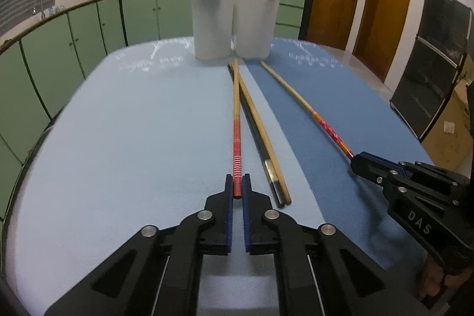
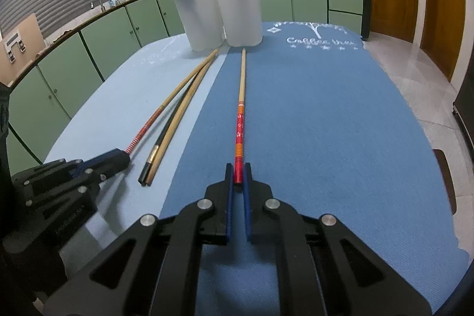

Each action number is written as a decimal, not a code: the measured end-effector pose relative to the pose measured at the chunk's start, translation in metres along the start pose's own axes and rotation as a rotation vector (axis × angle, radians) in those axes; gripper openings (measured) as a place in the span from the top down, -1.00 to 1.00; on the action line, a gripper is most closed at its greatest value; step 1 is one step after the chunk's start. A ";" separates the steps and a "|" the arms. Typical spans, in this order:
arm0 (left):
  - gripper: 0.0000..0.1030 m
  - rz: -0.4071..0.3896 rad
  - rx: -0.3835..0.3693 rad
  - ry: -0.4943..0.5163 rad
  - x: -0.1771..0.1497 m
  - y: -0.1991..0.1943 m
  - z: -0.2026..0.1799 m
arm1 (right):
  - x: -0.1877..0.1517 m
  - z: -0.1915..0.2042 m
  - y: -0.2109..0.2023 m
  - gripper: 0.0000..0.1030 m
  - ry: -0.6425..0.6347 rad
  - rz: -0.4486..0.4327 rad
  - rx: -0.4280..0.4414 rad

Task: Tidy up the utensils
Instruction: 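Carry both chopsticks to the white holder and drop them in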

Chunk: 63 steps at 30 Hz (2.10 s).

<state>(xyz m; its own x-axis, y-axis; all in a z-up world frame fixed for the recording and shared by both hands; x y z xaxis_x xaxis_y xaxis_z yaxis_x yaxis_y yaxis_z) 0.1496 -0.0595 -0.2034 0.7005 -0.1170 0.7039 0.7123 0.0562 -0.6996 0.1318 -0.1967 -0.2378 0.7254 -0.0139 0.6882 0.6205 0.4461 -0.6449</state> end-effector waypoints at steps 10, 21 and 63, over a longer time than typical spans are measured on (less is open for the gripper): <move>0.89 -0.169 -0.004 -0.030 0.058 -0.060 0.023 | 0.056 0.015 -0.053 0.90 -0.063 -0.136 0.031; 0.89 -0.331 -0.032 -0.043 0.127 -0.110 0.034 | 0.132 0.031 -0.105 0.91 -0.102 -0.238 0.098; 0.89 -0.611 -0.031 -0.055 0.350 -0.088 0.035 | 0.401 0.039 -0.092 0.91 -0.238 -0.376 0.143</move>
<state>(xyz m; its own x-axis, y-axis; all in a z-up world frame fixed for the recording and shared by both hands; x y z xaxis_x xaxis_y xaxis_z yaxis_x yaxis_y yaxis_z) 0.3337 -0.0705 0.1086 0.1680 -0.0675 0.9835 0.9848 -0.0341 -0.1705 0.3538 -0.2084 0.1111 0.3591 -0.0004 0.9333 0.7678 0.5686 -0.2952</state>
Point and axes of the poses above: each gripper's, at about its wrist camera, not at the fingertips, and y roughly the way its jaws point, z to its left, x to its top, the point moved 6 cm from there along y, roughly the way its jaws point, and after that the axes turned 14 degrees about x, right-handed, at the moved point
